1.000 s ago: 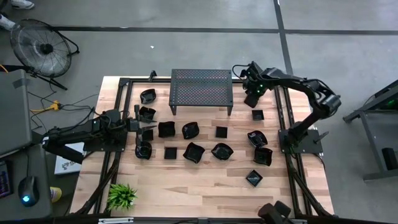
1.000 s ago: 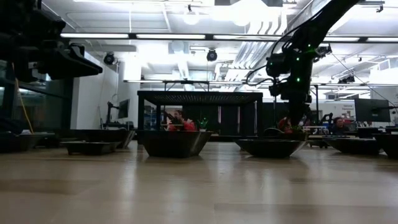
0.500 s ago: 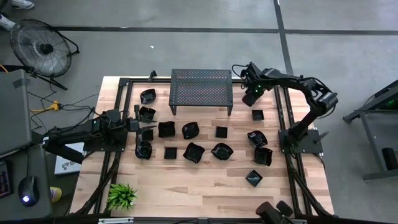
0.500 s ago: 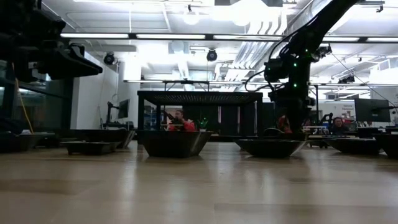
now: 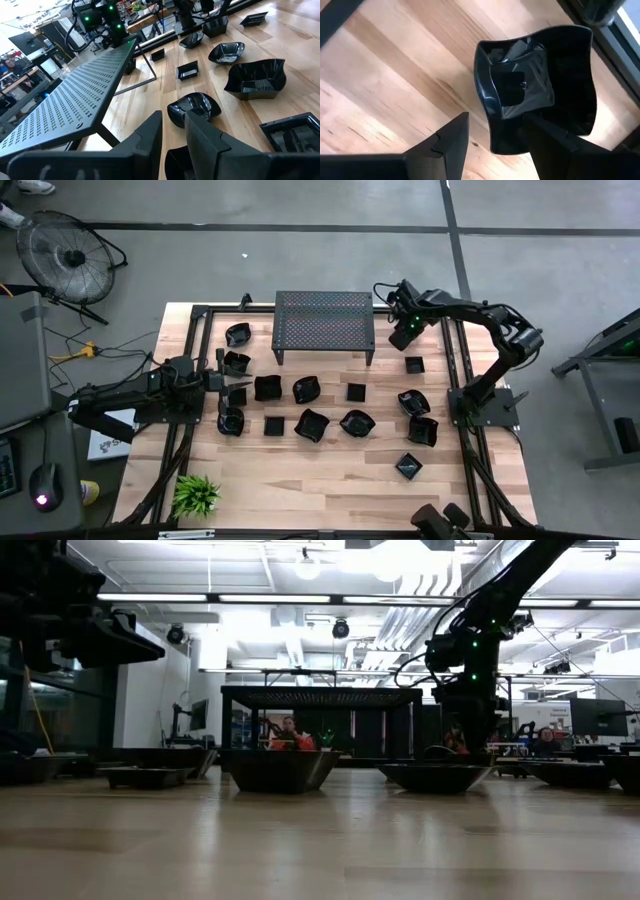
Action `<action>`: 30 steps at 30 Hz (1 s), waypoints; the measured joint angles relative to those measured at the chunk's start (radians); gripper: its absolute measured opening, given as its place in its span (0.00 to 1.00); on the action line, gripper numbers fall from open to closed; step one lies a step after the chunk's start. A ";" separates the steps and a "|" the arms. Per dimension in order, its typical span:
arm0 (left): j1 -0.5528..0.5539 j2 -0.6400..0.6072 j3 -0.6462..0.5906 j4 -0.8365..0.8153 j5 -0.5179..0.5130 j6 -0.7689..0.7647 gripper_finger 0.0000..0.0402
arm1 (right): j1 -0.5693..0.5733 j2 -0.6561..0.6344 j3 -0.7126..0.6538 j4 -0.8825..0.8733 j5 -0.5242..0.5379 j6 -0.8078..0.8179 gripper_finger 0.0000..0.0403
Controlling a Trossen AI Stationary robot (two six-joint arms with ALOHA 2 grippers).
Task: Pick & Place Mini shaped plates
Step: Put the distorted square plate on the shelf
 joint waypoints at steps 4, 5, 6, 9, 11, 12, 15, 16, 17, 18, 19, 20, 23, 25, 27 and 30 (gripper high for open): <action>0.000 0.000 0.000 0.000 0.000 0.000 0.20 | 0.002 0.000 0.000 -0.002 -0.014 -0.040 0.45; 0.000 0.000 0.000 0.000 0.000 0.000 0.20 | 0.002 0.000 0.000 -0.002 -0.016 -0.047 0.45; 0.000 0.000 0.000 0.000 0.000 0.000 0.20 | 0.002 0.000 0.000 -0.001 -0.016 -0.049 0.45; 0.000 0.000 0.000 0.000 0.000 0.000 0.20 | 0.002 0.009 0.000 -0.001 -0.011 -0.048 0.45; 0.000 0.000 0.000 0.000 0.000 0.000 0.20 | 0.002 0.020 0.000 -0.002 -0.012 -0.050 0.45; 0.000 0.000 0.000 0.000 0.000 0.000 0.20 | 0.002 0.025 0.000 -0.002 -0.012 -0.053 0.45; 0.000 0.000 0.000 0.000 0.000 0.000 0.20 | 0.002 0.040 0.000 -0.001 -0.013 -0.058 0.45; 0.000 0.000 0.000 0.000 0.000 0.000 0.20 | 0.002 0.043 0.000 -0.002 -0.012 -0.065 0.45; 0.000 0.000 0.000 0.000 0.000 0.000 0.20 | 0.002 0.043 0.000 -0.001 -0.013 -0.069 0.45; 0.000 0.000 0.000 0.000 0.000 0.000 0.20 | 0.002 0.043 0.000 0.001 -0.013 -0.071 0.45; 0.000 0.000 0.000 0.000 0.000 0.000 0.20 | 0.002 0.043 0.000 0.003 -0.011 -0.074 0.45; 0.000 0.000 0.000 0.000 0.000 0.000 0.20 | 0.002 0.043 0.000 0.003 -0.009 -0.075 0.45; 0.000 0.000 0.000 0.000 0.000 0.000 0.20 | 0.002 0.043 0.000 0.003 0.005 -0.083 0.45; 0.000 0.000 0.000 0.000 0.000 0.000 0.20 | 0.002 0.043 0.000 0.002 0.009 -0.090 0.44; 0.000 0.000 0.000 0.000 0.000 0.000 0.20 | 0.002 0.043 0.000 0.002 0.009 -0.095 0.42; 0.000 0.000 0.000 0.000 0.000 0.000 0.20 | 0.002 0.043 0.000 0.002 0.008 -0.101 0.39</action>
